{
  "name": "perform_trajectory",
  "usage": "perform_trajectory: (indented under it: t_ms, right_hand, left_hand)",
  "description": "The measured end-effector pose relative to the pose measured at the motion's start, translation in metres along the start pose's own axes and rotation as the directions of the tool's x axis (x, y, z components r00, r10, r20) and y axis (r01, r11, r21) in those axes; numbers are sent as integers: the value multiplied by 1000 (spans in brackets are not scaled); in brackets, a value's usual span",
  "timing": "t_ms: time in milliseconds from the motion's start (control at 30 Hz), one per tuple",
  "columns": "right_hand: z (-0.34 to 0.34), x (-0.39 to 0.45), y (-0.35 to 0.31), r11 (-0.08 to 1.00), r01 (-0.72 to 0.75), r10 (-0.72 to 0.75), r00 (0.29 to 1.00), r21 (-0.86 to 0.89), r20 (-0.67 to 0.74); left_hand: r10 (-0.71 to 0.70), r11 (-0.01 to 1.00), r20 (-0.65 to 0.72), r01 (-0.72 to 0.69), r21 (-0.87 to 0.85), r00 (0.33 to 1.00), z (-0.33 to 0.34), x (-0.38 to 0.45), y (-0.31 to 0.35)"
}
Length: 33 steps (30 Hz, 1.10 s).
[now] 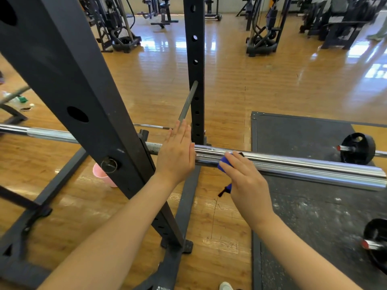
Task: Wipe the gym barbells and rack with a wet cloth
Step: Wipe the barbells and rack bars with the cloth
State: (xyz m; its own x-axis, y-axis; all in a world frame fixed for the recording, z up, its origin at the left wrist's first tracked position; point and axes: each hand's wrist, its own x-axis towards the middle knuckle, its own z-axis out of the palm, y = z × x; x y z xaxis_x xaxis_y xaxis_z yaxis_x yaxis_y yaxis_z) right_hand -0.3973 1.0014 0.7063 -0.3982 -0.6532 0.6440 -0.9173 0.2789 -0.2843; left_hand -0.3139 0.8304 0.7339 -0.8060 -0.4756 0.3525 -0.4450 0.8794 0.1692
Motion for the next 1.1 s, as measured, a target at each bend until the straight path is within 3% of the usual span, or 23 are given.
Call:
perform_trajectory:
  t_ms: [267, 333, 500, 600, 800, 967, 1100]
  right_hand:
    - [-1, 25, 1, 990, -128, 128, 992, 57, -8]
    - [9, 41, -2, 989, -136, 136, 991, 59, 1]
    - [19, 28, -10, 1000, 12, -14, 997, 27, 70]
    - [8, 9, -5, 997, 68, -67, 997, -22, 23]
    - [4, 27, 0, 990, -135, 136, 989, 33, -48]
    - [26, 36, -10, 1000, -19, 19, 1000, 0, 13]
    - [8, 11, -2, 999, 44, -45, 998, 24, 42]
  left_hand:
    - [-124, 991, 252, 132, -15, 960, -10, 34, -1]
    - [-137, 989, 233, 148, -32, 963, -10, 36, 0]
    - [-159, 985, 159, 168, -39, 974, -9, 29, 1]
    - [-158, 985, 168, 168, -48, 973, -9, 28, 1]
    - [-155, 980, 154, 172, -99, 976, -8, 28, -1]
    - [-150, 983, 124, 162, -89, 981, -7, 27, 0]
    - [-76, 997, 17, 76, -31, 997, -9, 15, 2]
